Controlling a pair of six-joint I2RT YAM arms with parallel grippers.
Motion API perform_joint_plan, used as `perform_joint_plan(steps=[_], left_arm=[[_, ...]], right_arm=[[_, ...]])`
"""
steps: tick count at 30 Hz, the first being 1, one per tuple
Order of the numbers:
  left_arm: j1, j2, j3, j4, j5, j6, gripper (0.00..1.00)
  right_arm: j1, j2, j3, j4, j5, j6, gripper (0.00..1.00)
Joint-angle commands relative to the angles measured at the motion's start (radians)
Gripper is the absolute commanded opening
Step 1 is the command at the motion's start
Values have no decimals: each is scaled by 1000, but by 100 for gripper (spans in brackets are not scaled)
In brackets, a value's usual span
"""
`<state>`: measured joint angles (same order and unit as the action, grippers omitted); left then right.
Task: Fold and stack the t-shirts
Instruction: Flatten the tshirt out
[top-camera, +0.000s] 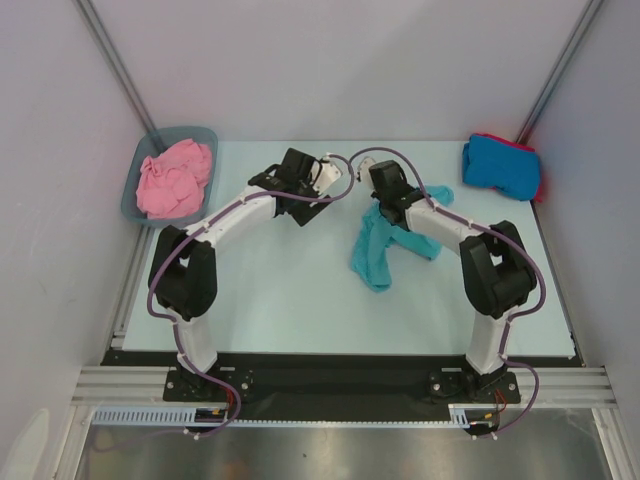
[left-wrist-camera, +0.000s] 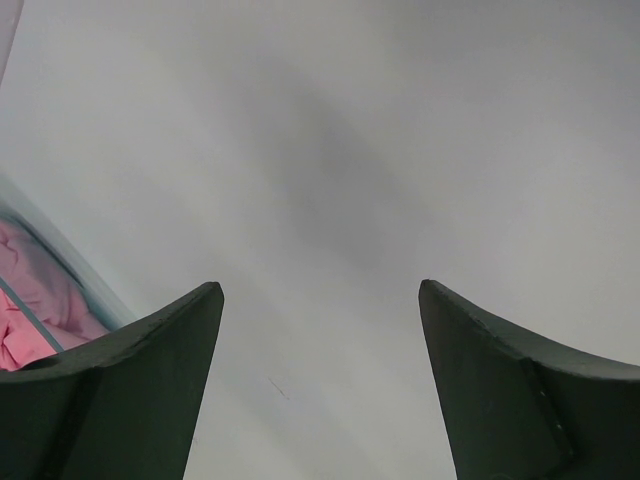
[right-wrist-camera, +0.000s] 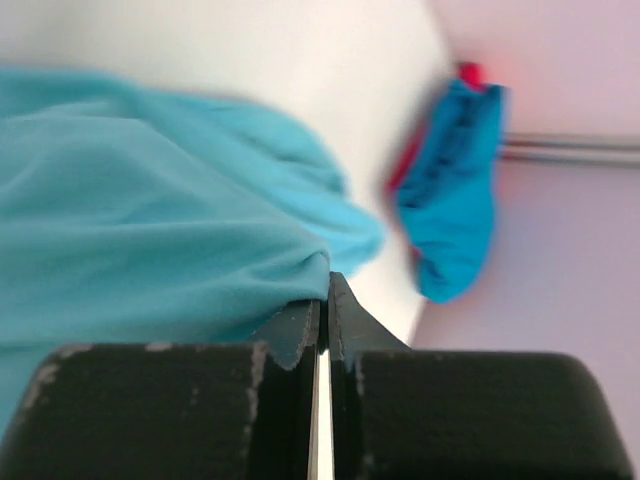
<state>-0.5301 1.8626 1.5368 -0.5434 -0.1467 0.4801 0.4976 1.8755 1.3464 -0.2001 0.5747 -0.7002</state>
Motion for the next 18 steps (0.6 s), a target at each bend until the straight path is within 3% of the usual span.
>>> perform_joint_plan(steps=[1, 5, 10, 15, 18], left_arm=[[-18, -6, 25, 14, 21, 2, 86], [-25, -6, 34, -3, 94, -9, 86], [-25, 23, 107, -59, 329, -89, 87], [-80, 108, 226, -119, 476, -95, 87], [-102, 118, 236, -121, 484, -86, 86]], right_arm=[[-45, -52, -27, 302, 185, -146, 0], [-112, -42, -62, 395, 185, -240, 0], [-174, -10, -46, 401, 160, -258, 0], [-247, 86, 2, 441, 143, -290, 0], [-260, 120, 11, 479, 154, -306, 0]])
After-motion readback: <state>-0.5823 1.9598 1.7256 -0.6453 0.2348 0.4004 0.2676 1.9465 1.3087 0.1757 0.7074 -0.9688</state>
